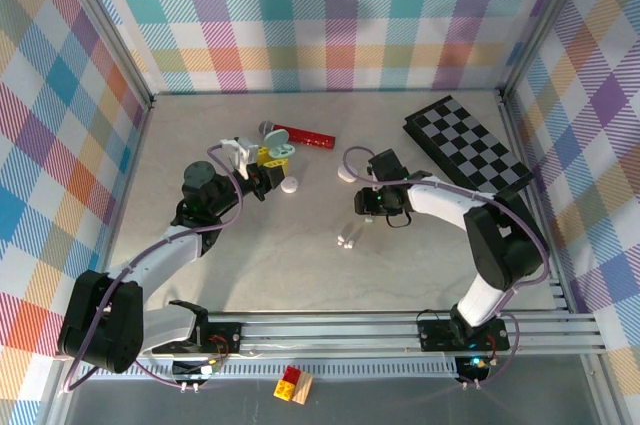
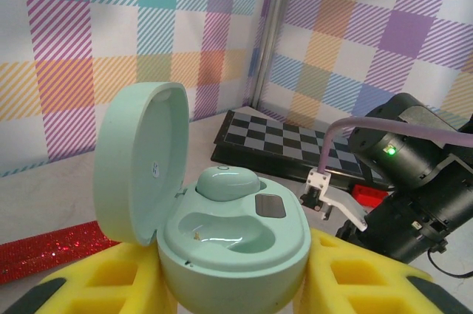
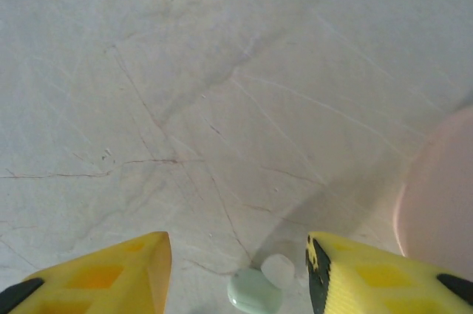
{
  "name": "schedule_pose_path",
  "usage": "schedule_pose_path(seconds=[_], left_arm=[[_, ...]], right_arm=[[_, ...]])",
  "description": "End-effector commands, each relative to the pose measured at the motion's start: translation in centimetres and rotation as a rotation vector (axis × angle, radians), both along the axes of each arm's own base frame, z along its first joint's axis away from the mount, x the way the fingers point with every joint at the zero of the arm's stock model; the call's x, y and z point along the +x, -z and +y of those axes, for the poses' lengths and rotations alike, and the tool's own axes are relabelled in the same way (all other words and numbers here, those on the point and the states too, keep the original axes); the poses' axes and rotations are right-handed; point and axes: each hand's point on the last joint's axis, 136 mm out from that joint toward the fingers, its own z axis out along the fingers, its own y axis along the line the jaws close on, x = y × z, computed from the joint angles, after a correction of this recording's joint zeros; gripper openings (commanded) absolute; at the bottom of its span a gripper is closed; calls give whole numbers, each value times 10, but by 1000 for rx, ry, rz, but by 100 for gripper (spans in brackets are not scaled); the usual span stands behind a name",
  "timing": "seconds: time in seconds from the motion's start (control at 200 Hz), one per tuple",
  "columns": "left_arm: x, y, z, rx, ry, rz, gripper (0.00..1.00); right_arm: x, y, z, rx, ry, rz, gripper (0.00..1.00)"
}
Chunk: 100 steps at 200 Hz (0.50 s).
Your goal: Insert the wireless bluetooth earbuds into the charging case
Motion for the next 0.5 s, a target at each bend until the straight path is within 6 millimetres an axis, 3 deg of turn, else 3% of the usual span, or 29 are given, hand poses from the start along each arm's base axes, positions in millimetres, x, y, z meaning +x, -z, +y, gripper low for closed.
schedule_pose_path(seconds=[0.0,0.245,0.495], left_arm=[[-2,0,-3,6,12,-14,37],[-1,-1,-4,7,19,-12,37],[-1,-2,-6,7,24,-13,37]], right_arm=[[-1,2,10,21,-67,18,51],[-14,15,8,15,-87,73,51],[-25,13,8,37,-93,96,51]])
